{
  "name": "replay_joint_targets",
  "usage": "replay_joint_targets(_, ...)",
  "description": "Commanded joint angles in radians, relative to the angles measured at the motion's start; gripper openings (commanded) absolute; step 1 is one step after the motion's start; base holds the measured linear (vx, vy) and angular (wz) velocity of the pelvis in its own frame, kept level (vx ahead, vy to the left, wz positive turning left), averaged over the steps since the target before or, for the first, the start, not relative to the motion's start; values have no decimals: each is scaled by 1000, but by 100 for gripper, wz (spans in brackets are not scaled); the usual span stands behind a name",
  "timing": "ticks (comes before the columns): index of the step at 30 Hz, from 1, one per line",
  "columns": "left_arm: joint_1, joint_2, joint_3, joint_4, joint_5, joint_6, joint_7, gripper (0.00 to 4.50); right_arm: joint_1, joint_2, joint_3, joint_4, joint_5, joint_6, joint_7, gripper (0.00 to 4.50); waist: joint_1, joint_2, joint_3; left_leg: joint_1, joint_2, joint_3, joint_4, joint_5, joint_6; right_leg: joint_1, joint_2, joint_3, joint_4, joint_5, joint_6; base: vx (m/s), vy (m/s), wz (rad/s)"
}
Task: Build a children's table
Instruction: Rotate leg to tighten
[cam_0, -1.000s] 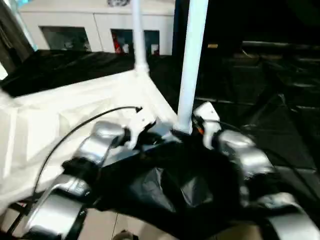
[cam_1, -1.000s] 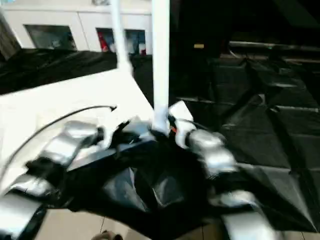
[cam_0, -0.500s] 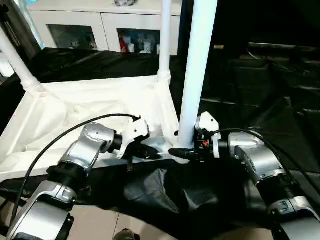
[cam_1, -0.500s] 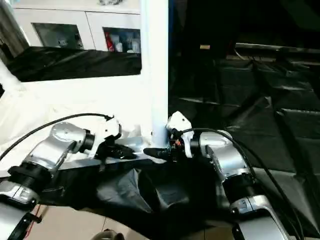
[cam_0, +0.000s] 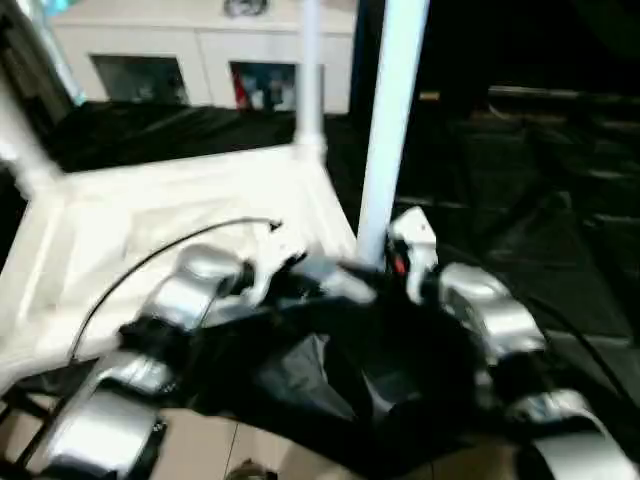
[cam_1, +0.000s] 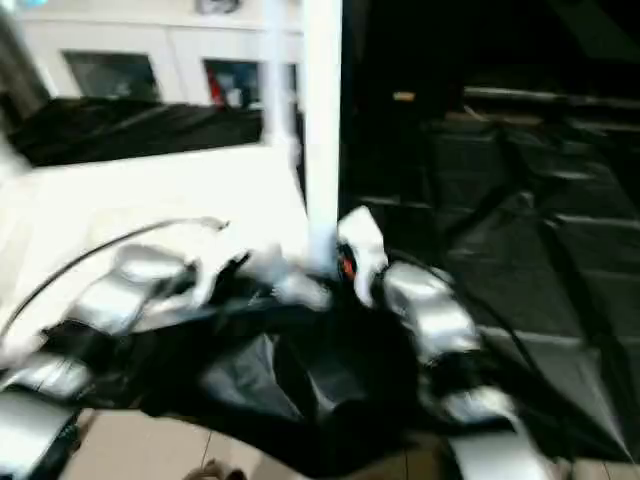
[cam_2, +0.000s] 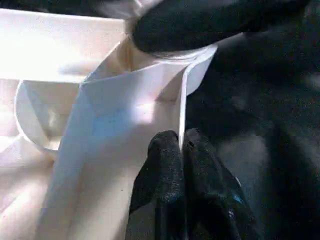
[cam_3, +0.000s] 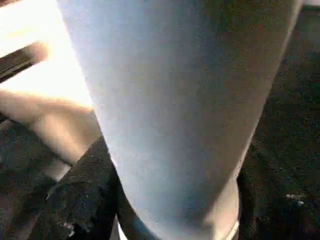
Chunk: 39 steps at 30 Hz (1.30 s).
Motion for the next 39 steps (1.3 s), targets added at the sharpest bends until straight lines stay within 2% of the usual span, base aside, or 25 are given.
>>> replay_joint_targets(1, -65, -43, 54, 3, -33, 4, 110, 0, 3, 77, 27, 52, 16, 33, -63, 269, -1, -6, -68, 20, 18, -9, -74, -232, -17, 43, -54, 41, -89, -227, -201, 0, 0, 0)
replay_joint_targets(2, -79, -56, 57, 16, -32, 3, 135, 0, -11, 103, 16, 68, 23, 34, -103, 269, -1, -5, -71, 15, 17, -11, -73, -206, -8, 48, -53, 40, -83, -178, -205, 0, 0, 0)
replay_joint_targets(3, -89, -67, 57, 24, -30, 1, 152, 0, -26, 124, 21, 82, 15, 24, -133, 269, -3, -5, -74, 14, 16, -10, -70, -182, 2, 47, -51, 39, -78, -120, -215, 0, 0, 0)
replay_joint_targets(5, -95, -73, 55, 27, -26, -6, 161, 0, -37, 140, 26, 93, 9, 18, -153, 269, -4, -4, -73, 13, 15, -9, -69, -172, 11, 49, -49, 37, -76, -85, -225, 0, 0, 0)
replay_joint_targets(6, -92, -74, 38, 22, -10, -30, 136, 0, -50, 165, 17, 103, 11, -5, -159, 269, -4, -5, -74, 15, 16, -8, -68, -176, 18, 49, -50, 38, -76, -75, -229, 0, 0, 0)
replay_joint_targets(7, -87, -72, 30, 17, -5, -36, 123, 0, -52, 170, 13, 102, 15, -9, -151, 304, -4, -4, -75, 15, 17, -9, -68, -177, 20, 50, -51, 38, -75, -72, -230, 0, 0, 0)
replay_joint_targets(9, -78, -67, 22, 8, 1, -44, 106, 0, -54, 173, 8, 100, 20, -6, -142, 339, -4, -2, -74, 15, 18, -9, -69, -172, 28, 52, -49, 37, -74, -54, -233, 0, 0, 0)
replay_joint_targets(10, -65, -59, 19, 0, -1, -50, 86, 0, -54, 170, 14, 95, 13, -8, -122, 339, -5, -2, -74, 15, 18, -9, -69, -172, 31, 52, -50, 38, -73, -43, -236, 0, 0, 0)
replay_joint_targets(11, -65, -59, 19, 0, -1, -50, 86, 0, -54, 170, 14, 95, 13, -8, -122, 349, -7, 4, -73, 16, 18, -8, -71, -187, 29, 50, -48, 37, -75, -47, -238, 0, 0, 0)
replay_joint_targets(13, -58, -51, 21, -3, -10, -58, 66, 0, -55, 159, 30, 91, -2, -28, -113, 360, -8, 1, -72, 17, 19, -8, -71, -206, 24, 51, -49, 38, -77, -63, -241, 0, 0, 0)
replay_joint_targets(14, -48, -38, 14, -11, -11, -74, 38, 0, -51, 139, 51, 79, -12, -44, -77, 383, -7, 8, -71, 17, 18, -9, -72, -219, 19, 51, -51, 37, -79, -83, -239, 0, 0, 0)
replay_joint_targets(15, -40, -25, 8, -20, -13, -78, 10, 0, -45, 120, 69, 64, -16, -53, -30, 383, -7, 10, -71, 15, 18, -11, -72, -222, 16, 54, -51, 37, -78, -82, -239, 0, 0, 0)
replay_joint_targets(16, -31, -11, 0, -27, -10, -88, -13, 0, -37, 98, 86, 46, -21, -59, 18, 383, -9, 6, -72, 13, 19, -10, -72, -222, 20, 57, -50, 37, -77, -71, -239, 0, 0, 0)
replay_joint_targets(17, -13, 12, -9, -39, -10, -110, -58, 0, -17, 57, 116, 8, -18, -58, 120, 383, -7, 8, -73, 15, 20, -10, -71, -217, 26, 57, -50, 37, -76, -58, -238, 0, 0, 0)
replay_joint_targets(18, -8, 18, -11, -40, -12, -115, -73, 0, -11, 42, 126, -3, -17, -57, 157, 383, -7, 17, -71, 13, 20, -11, -70, -210, 33, 57, -48, 36, -74, -36, -244, 0, 0, 0)
replay_joint_targets(19, -3, 25, -15, -43, -12, -120, -86, 0, -5, 27, 137, -13, -20, -60, 188, 383, -7, 14, -71, 15, 22, -9, -70, -212, 35, 57, -47, 36, -75, -32, -245, 0, 0, 0)
replay_joint_targets(20, 5, 35, -23, -50, -13, -135, -112, 0, 2, 5, 150, -27, -22, -64, 227, 383, -6, 18, -72, 16, 23, -9, -69, -211, 35, 55, -47, 36, -71, -19, -254, 0, 0, 0)
replay_joint_targets(21, 14, 44, -30, -59, -16, -136, -138, 0, 9, -15, 160, -39, -22, -63, 262, 383, -5, 13, -71, 17, 22, -8, -69, -219, 36, 55, -45, 35, -73, -24, -258, 0, 0, 0)
replay_joint_targets(23, 31, 64, -45, -75, -18, -157, -187, 0, 22, -56, 179, -61, -24, -57, 327, 383, -2, 12, -71, 17, 25, -9, -70, -222, 36, 56, -48, 36, -72, -37, -262, 0, 0, 0)
replay_joint_targets(25, 45, 80, -55, -90, -23, -164, -230, 0, 30, -84, 189, -78, -19, -58, 376, 383, 0, 13, -71, 20, 26, -7, -69, -232, 37, 52, -48, 37, -74, -51, -268, 0, 0, 0)
replay_joint_targets(26, 57, 100, -63, -105, -26, -170, -275, 0, 39, -123, 197, -106, 0, -59, 450, 383, 0, 6, -71, 18, 26, -5, -69, -229, 40, 53, -48, 37, -74, -52, -269, 0, 0, 0)
replay_joint_targets(30, 74, 136, -68, -120, -21, -193, -329, 0, 51, -165, 203, -131, 15, -66, 536, 383, 9, 8, -70, 18, 28, -6, -70, -226, 47, 51, -49, 37, -73, -65, -265, 0, 0, 0)
replay_joint_targets(34, 81, 162, -66, -124, -23, -197, -361, 0, 52, -190, 204, -133, 30, -57, 593, 351, 10, 1, -70, 19, 28, -5, -71, -229, 43, 50, -51, 38, -75, -103, -260, 0, 0, 0)
replay_joint_targets(36, 80, 165, -64, -121, -22, -197, -363, 0, 51, -191, 204, -134, 33, -54, 599, 326, 11, 5, -71, 18, 28, -6, -69, -210, 44, 49, -51, 38, -72, -85, -263, 0, 0, 0)
replay_joint_targets(39, 81, 167, -62, -122, -24, -195, -361, 0, 54, -189, 205, -137, 37, -53, 600, 305, 11, 3, -72, 17, 27, -5, -67, -192, 49, 50, -50, 38, -69, -59, -267, 0, 0, 0)
